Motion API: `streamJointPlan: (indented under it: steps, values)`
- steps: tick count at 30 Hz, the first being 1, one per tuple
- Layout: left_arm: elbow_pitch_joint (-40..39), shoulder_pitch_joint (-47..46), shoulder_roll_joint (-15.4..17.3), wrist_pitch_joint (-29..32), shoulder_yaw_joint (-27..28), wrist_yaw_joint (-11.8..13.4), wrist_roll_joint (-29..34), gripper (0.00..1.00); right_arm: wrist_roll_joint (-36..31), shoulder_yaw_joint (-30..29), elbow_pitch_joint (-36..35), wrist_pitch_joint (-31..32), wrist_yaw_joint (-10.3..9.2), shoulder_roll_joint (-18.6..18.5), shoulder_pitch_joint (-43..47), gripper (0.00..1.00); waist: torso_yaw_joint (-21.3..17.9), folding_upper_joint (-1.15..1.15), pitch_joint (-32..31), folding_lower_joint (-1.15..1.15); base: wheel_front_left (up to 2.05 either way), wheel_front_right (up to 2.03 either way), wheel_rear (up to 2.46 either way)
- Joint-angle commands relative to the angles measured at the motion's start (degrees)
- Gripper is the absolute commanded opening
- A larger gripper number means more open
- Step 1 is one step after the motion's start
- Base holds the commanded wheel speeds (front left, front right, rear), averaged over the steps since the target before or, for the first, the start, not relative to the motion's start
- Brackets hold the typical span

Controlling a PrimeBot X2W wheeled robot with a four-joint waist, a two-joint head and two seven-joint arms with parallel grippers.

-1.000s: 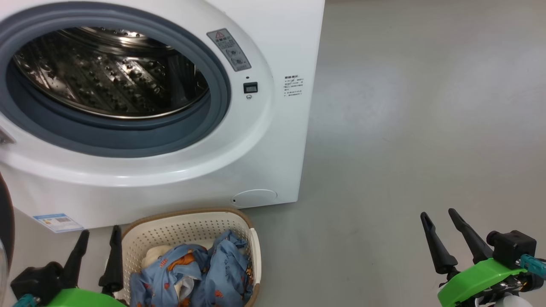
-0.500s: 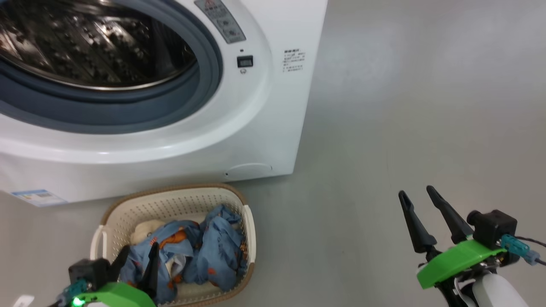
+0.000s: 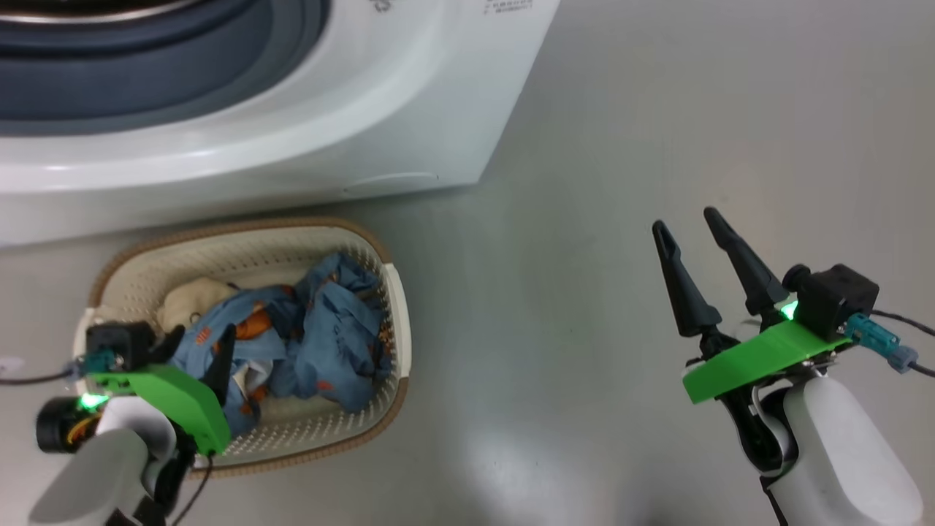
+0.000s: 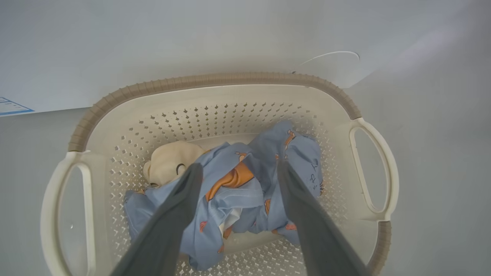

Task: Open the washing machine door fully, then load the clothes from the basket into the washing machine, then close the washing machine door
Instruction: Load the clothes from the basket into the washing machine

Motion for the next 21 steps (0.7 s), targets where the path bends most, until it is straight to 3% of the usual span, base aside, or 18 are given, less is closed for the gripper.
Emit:
streamJointPlan:
  steps: [1,21]
  values:
    - [0.48,-1.2,2.64,-0.2,0.68,-0.09,-0.71,1.0,-0.87,1.01,-1.53,-0.69,0.17,0.4,0.08,1.0,-1.2,0.0,4.59,0.0,0.0,0.0,0.0]
    - [6.38,-11.11,6.65,5.18,-14.99,-0.09,-9.05,1.0,-1.57,2.18,-2.51,-0.69,0.17,1.68,-4.43,1.0,-2.52,0.0,11.72,0.0,0.0,0.0,0.0]
